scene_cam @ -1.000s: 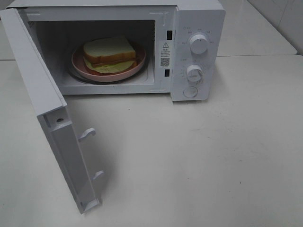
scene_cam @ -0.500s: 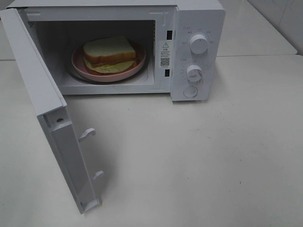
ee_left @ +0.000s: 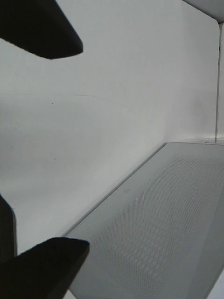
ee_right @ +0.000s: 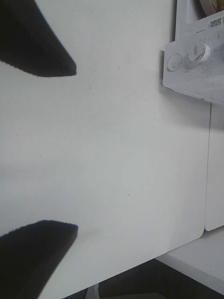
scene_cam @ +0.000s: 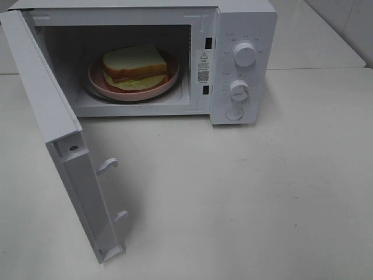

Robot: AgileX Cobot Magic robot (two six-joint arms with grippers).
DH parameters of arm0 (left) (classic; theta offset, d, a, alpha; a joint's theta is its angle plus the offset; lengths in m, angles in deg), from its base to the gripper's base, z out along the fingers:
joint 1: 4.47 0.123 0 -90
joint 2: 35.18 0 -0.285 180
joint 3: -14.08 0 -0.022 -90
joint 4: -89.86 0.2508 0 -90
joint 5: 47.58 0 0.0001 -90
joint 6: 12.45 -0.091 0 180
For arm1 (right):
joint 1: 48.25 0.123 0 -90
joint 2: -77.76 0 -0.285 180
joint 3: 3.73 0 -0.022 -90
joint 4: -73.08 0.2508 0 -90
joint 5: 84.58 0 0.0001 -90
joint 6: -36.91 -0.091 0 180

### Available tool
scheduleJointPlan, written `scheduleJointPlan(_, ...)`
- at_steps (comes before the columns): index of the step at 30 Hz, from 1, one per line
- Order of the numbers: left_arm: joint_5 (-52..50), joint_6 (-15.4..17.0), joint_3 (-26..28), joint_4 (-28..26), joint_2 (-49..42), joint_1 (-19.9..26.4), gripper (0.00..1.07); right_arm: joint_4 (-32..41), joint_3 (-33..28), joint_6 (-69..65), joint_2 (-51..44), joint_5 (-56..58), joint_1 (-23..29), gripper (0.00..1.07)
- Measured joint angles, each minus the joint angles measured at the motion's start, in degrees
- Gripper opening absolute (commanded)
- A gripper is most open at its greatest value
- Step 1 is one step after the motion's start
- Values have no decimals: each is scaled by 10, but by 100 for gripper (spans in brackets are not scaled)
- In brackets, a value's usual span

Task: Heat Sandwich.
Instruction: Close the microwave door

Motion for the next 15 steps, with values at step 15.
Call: scheduleJointPlan(15, 0, 0, 0, 0, 0, 0, 96, 0, 0, 0, 0, 0, 0, 76)
